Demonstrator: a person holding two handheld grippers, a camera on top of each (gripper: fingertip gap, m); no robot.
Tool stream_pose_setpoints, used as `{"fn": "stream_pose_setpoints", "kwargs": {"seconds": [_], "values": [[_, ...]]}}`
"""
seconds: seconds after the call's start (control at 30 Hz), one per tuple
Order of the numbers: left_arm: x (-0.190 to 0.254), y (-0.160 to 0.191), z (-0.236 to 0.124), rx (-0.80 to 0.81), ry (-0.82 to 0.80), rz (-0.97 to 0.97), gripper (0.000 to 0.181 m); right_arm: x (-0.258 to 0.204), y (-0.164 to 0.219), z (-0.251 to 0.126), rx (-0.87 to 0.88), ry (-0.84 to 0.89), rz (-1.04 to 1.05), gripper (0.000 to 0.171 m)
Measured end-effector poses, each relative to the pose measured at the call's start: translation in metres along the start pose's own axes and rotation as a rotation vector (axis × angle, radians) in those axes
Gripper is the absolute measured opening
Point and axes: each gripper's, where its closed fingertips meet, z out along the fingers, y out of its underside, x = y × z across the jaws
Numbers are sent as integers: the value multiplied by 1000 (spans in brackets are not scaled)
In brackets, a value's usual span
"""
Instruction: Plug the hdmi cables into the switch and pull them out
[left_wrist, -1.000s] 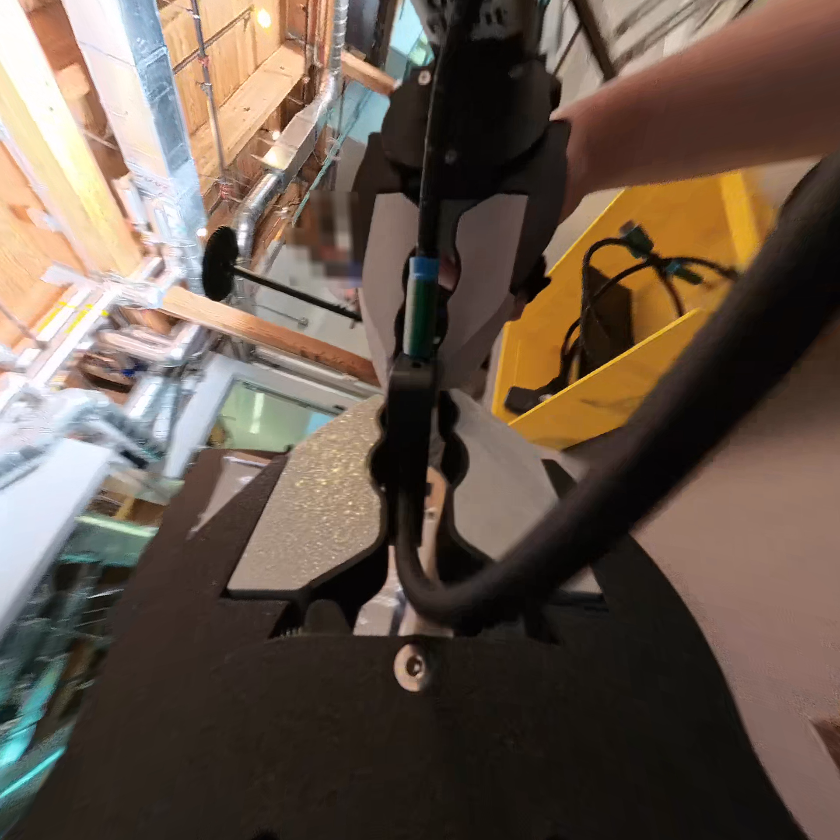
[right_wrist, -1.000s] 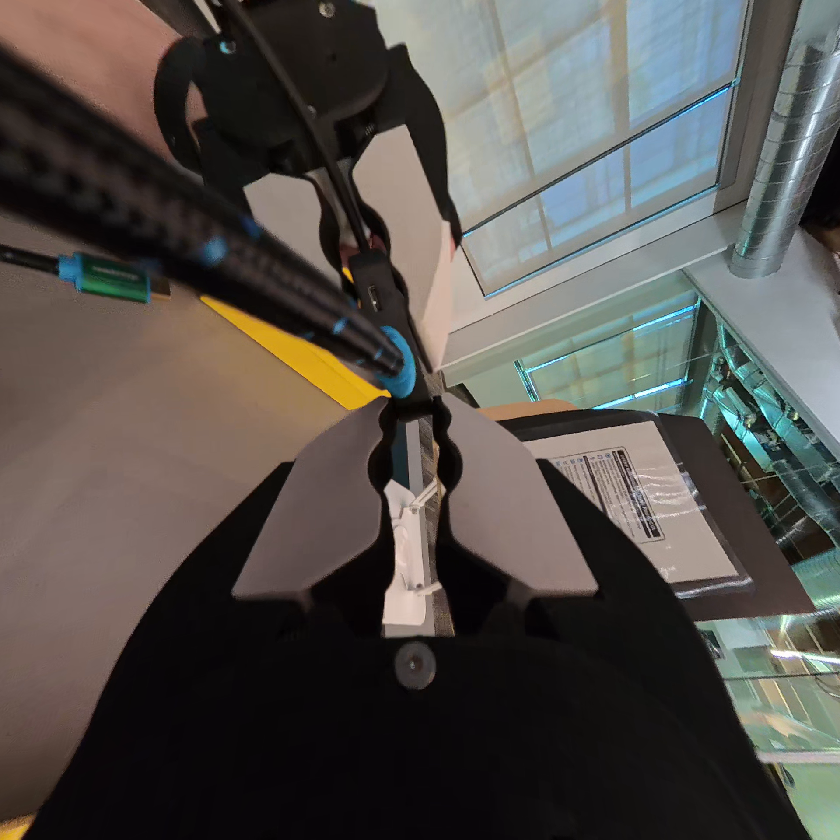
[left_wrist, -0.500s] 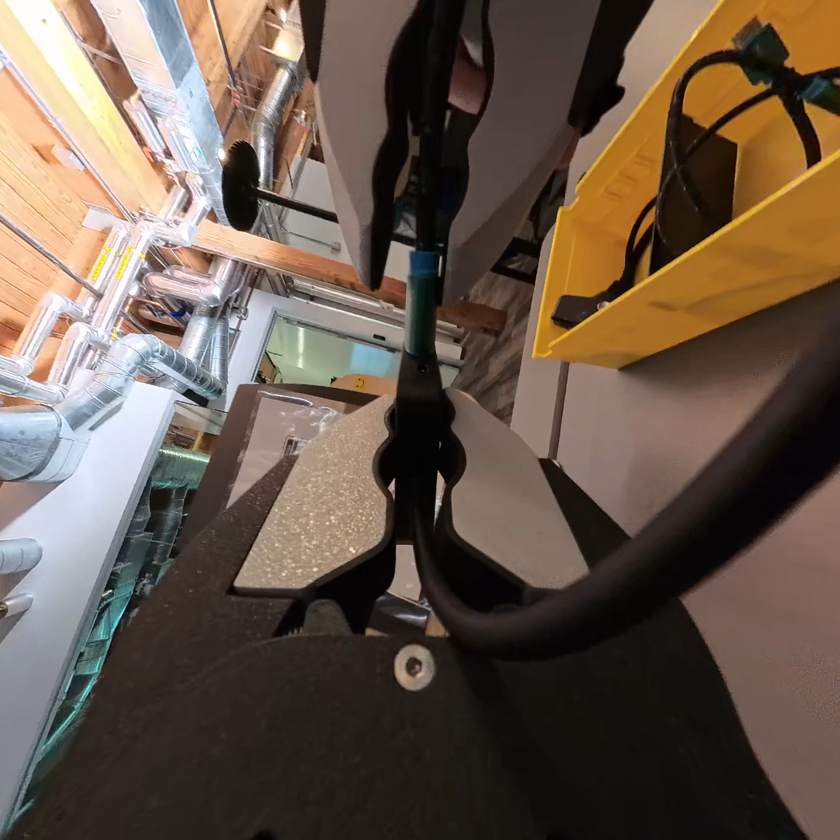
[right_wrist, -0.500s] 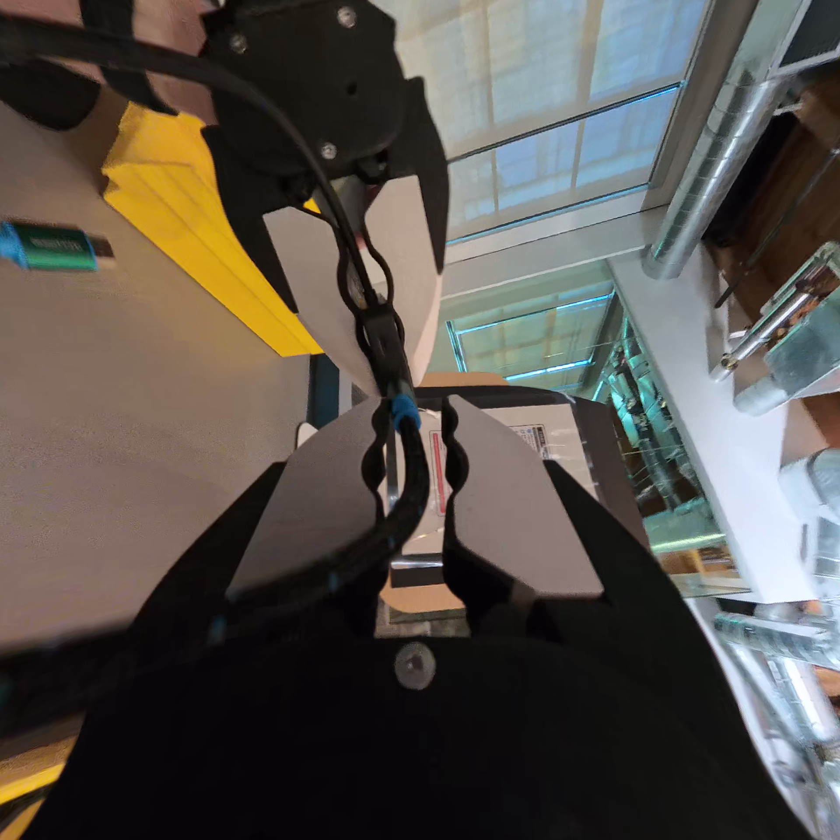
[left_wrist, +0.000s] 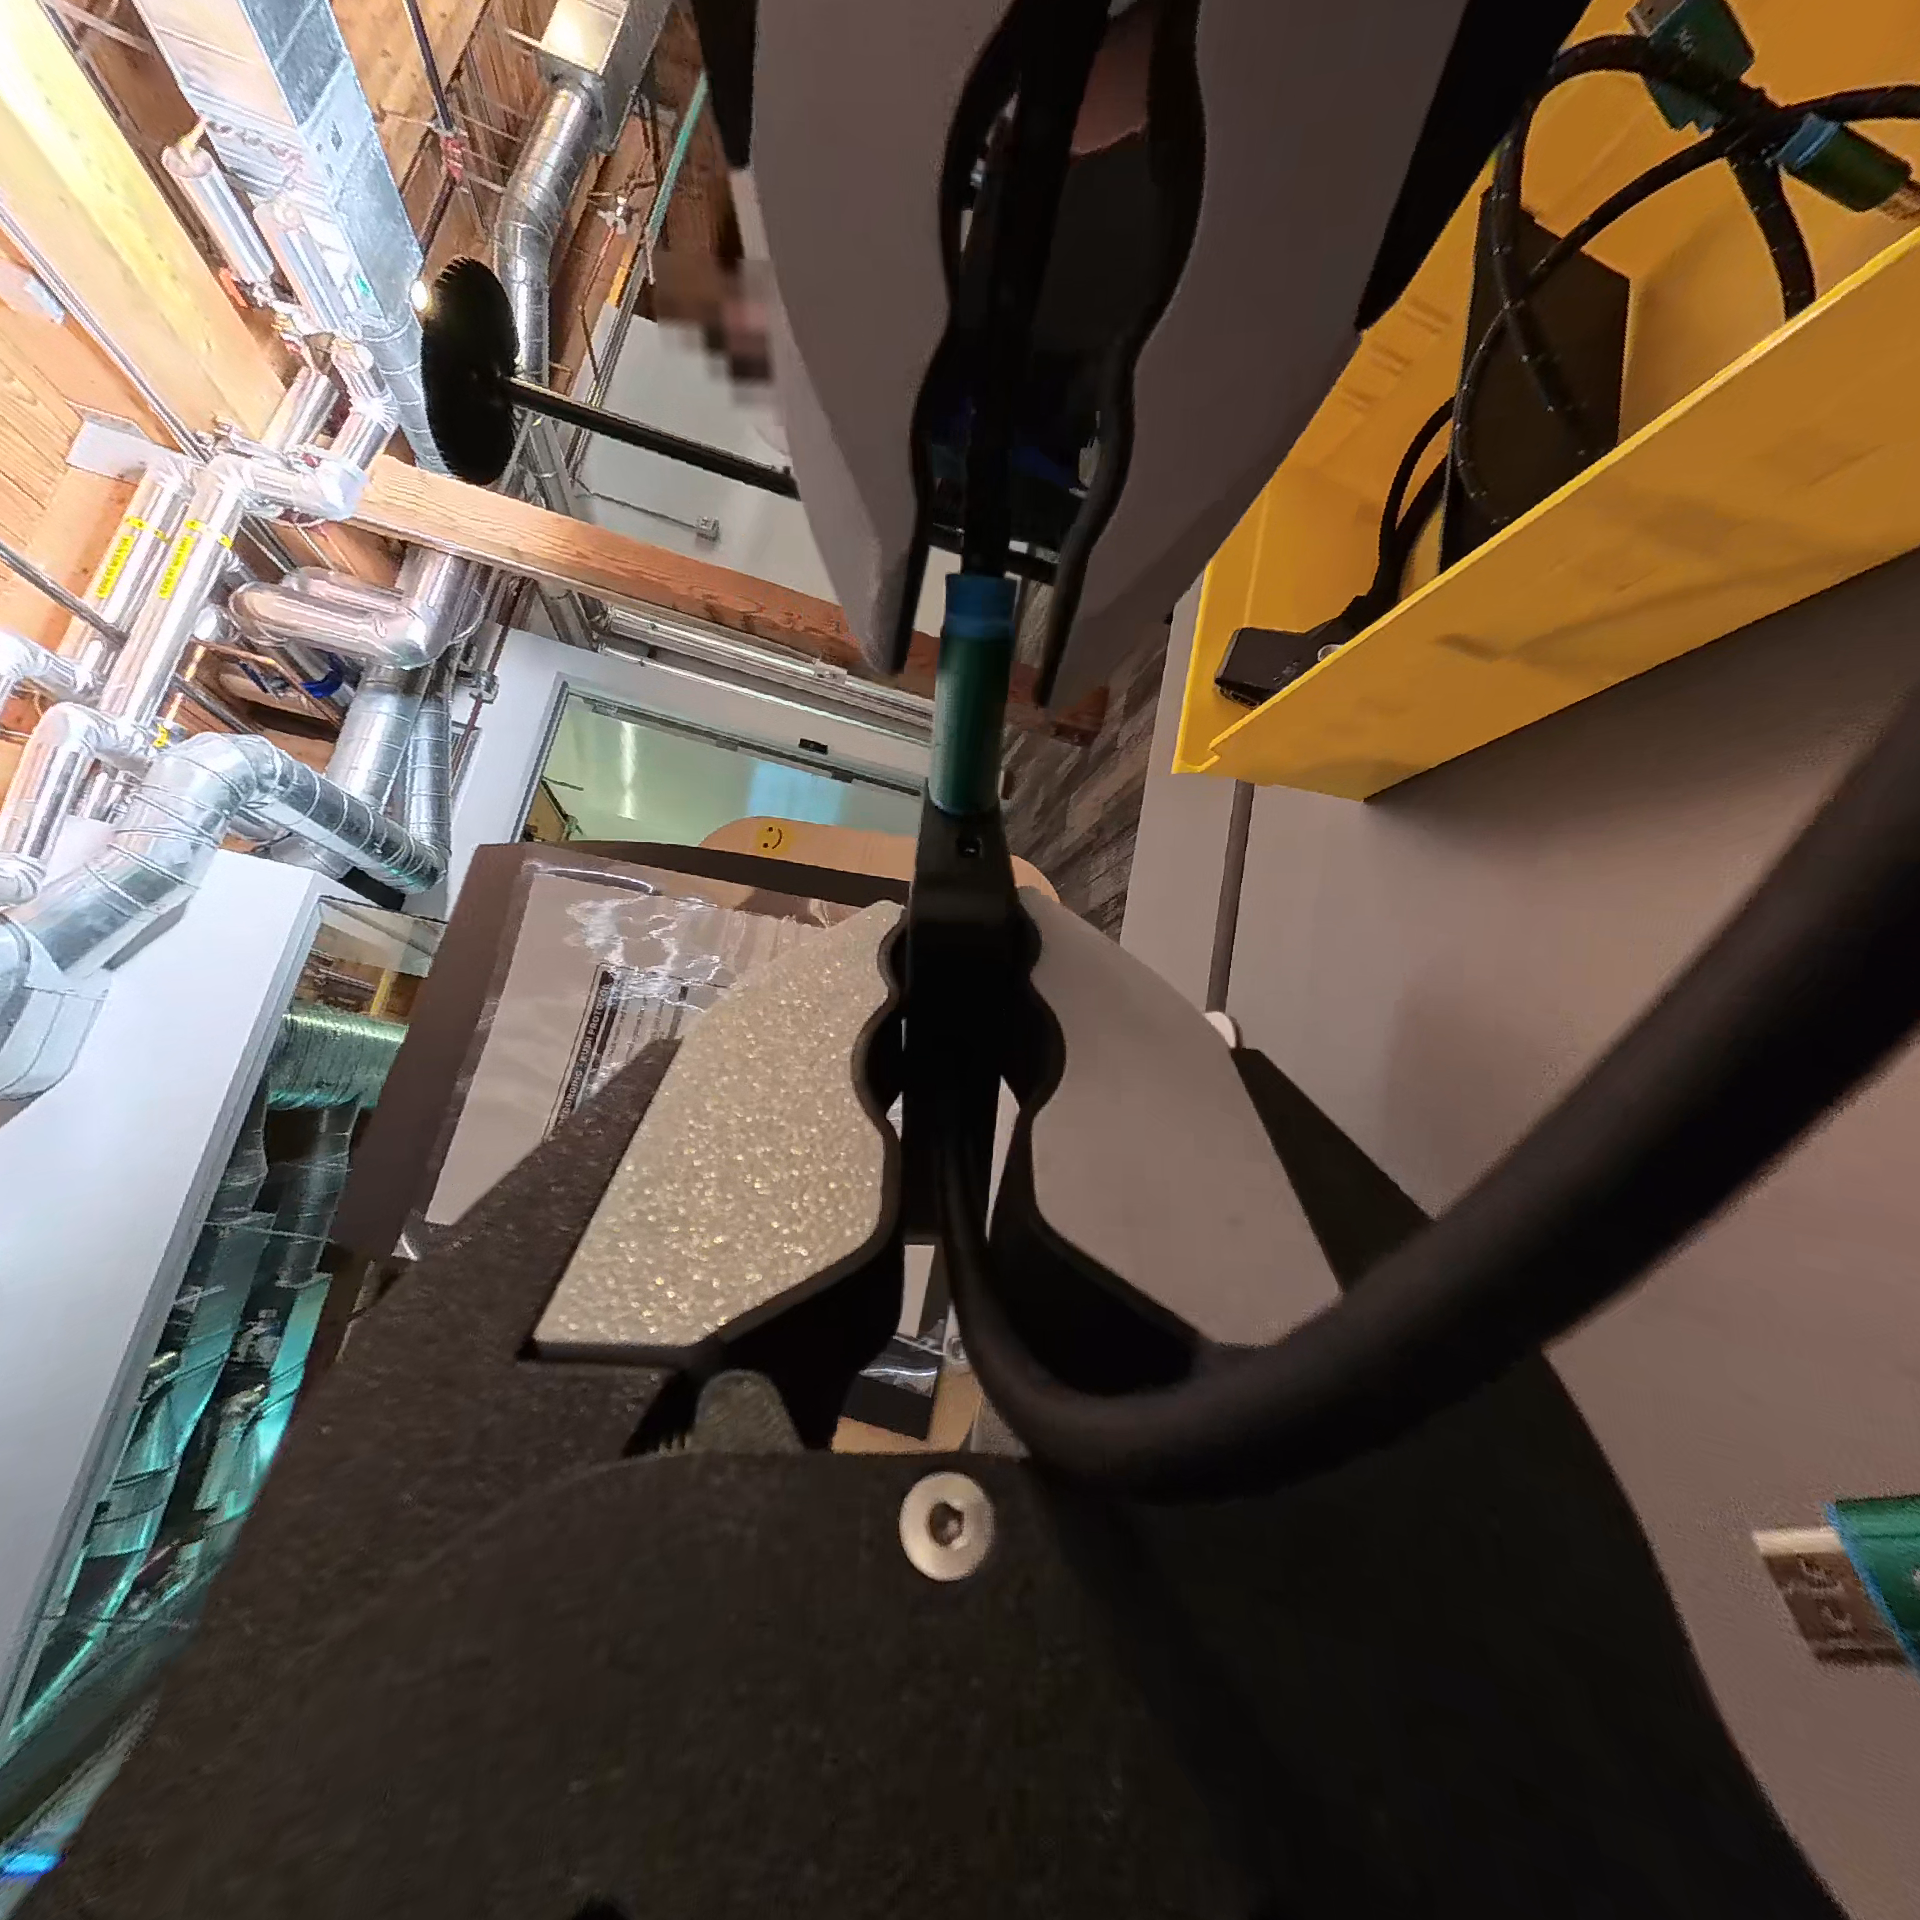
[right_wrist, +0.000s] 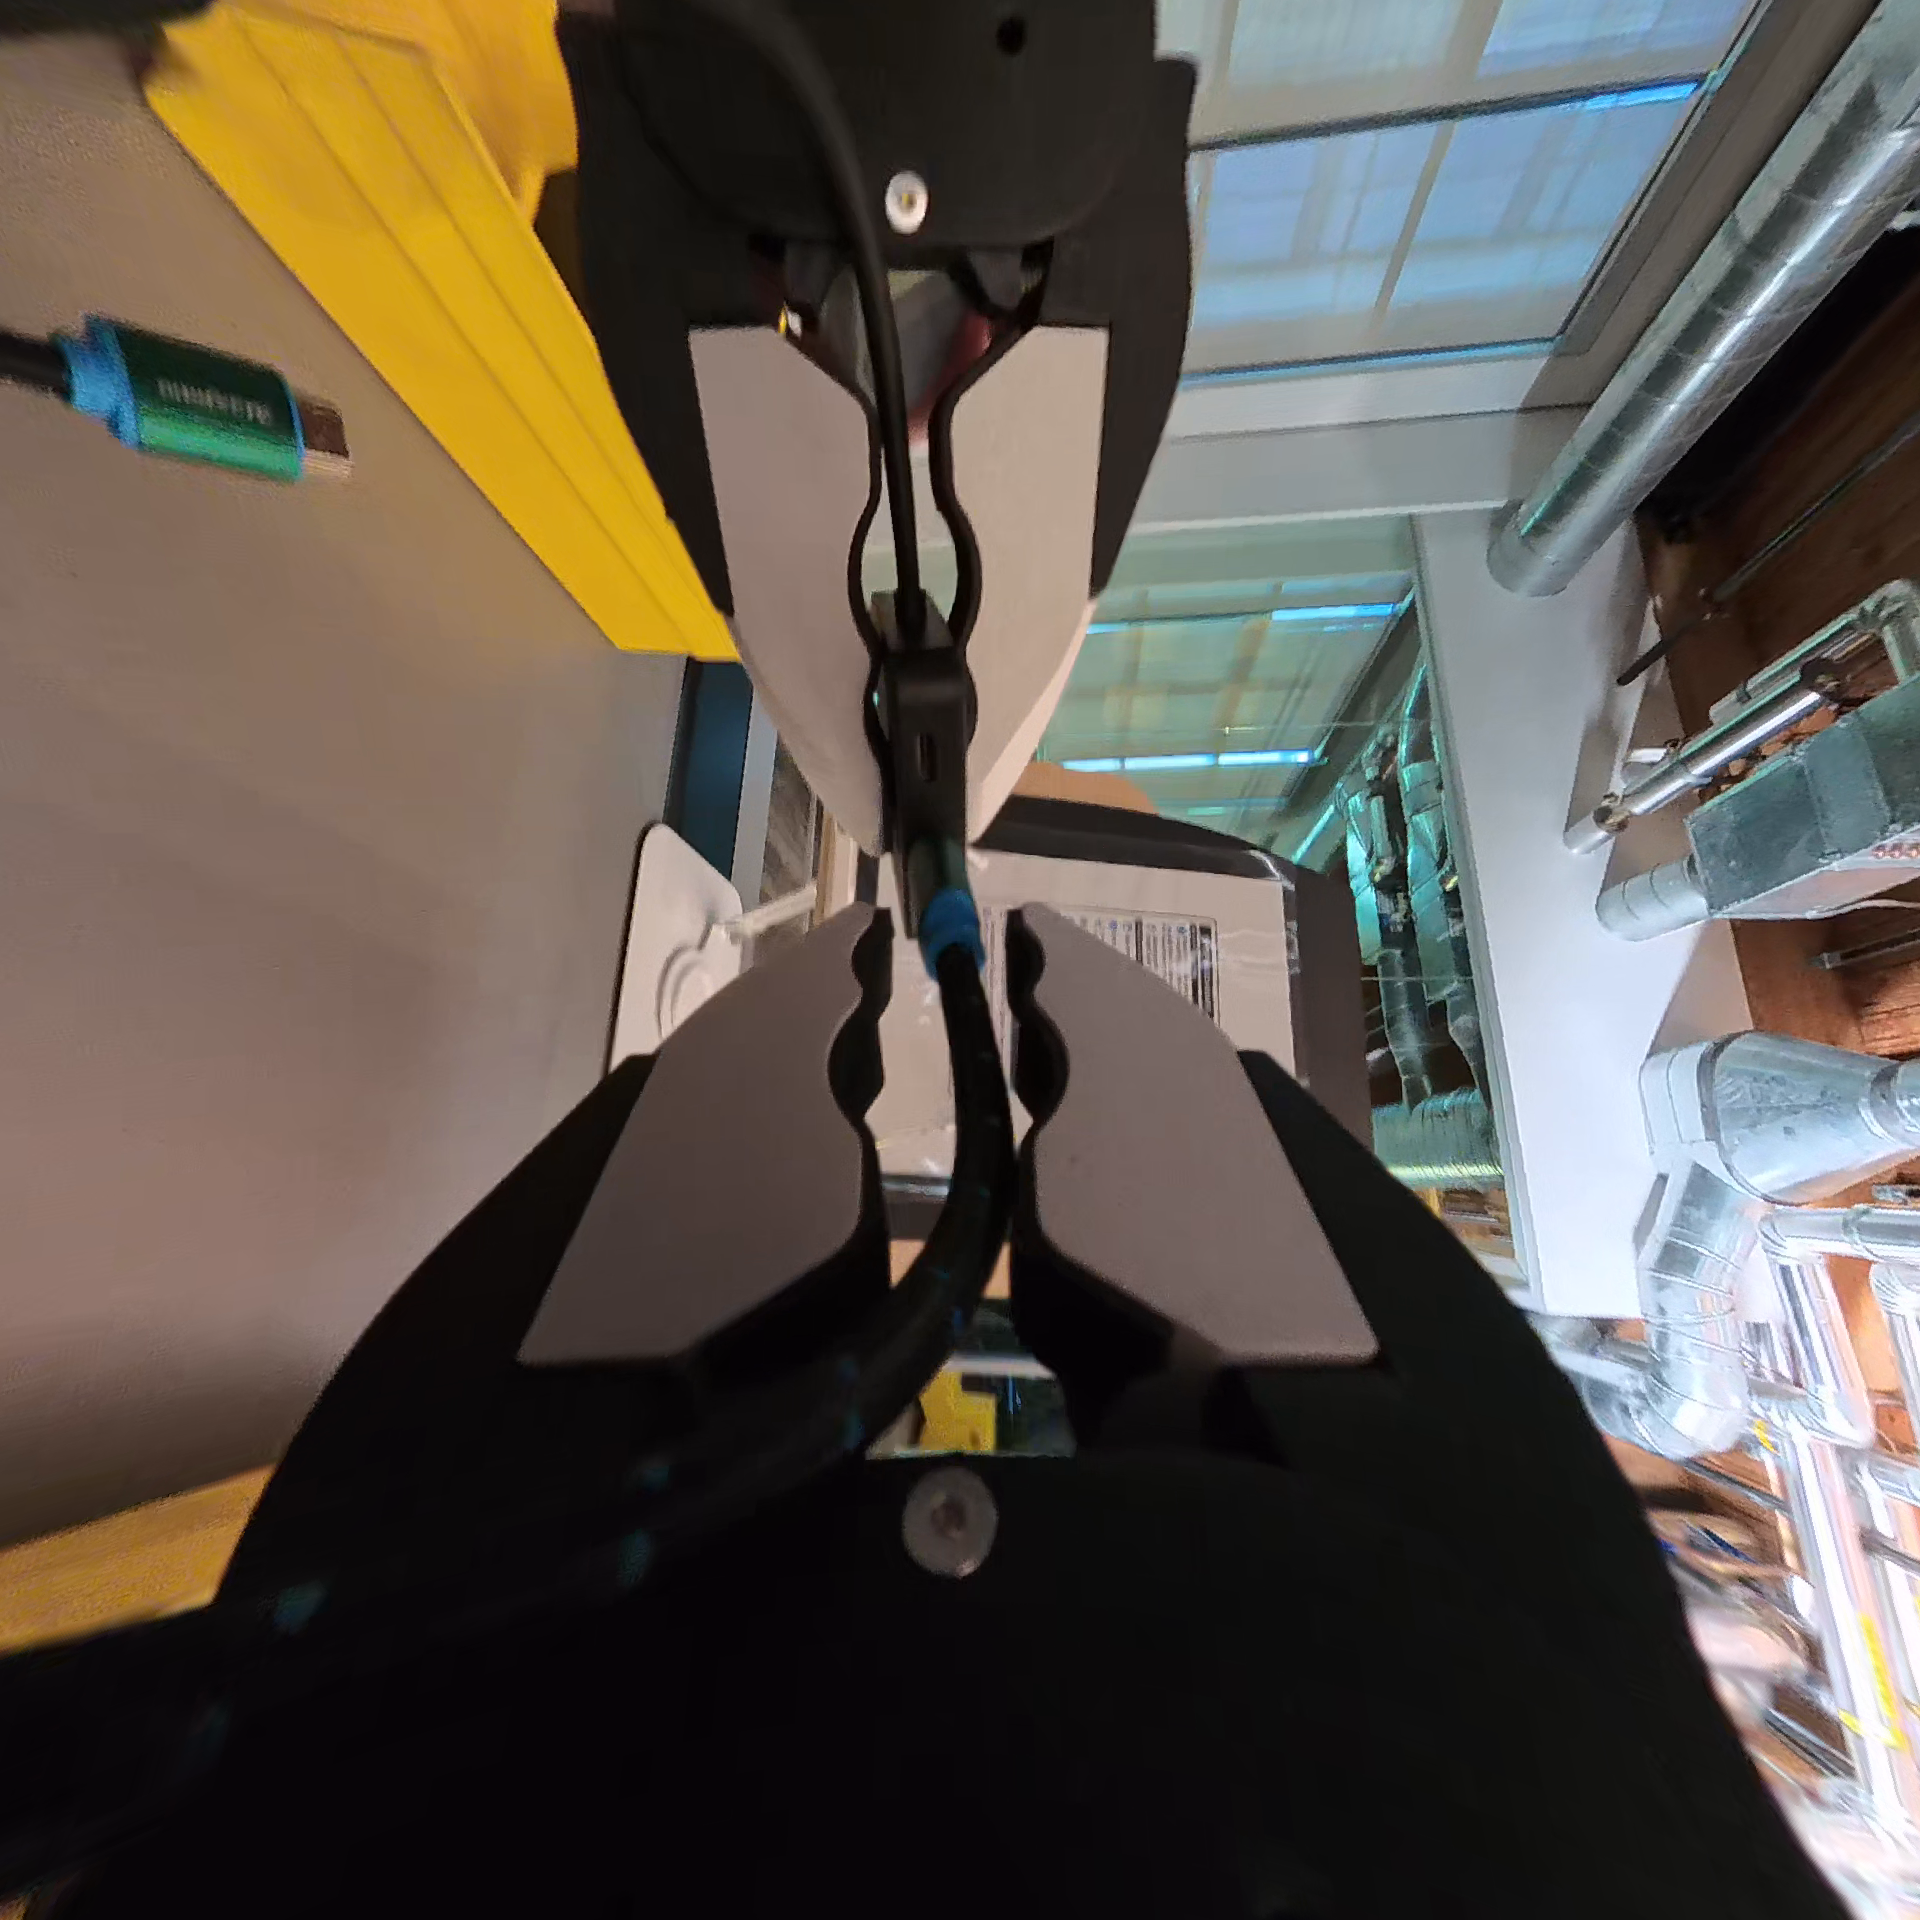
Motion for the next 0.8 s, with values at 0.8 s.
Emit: {"fn": "stream_pose_setpoints", "kwargs": {"seconds": [0.8], "values": [[11,-2,6,21,21,7,14,-14,9,12,-61,-77,49,12]]}}
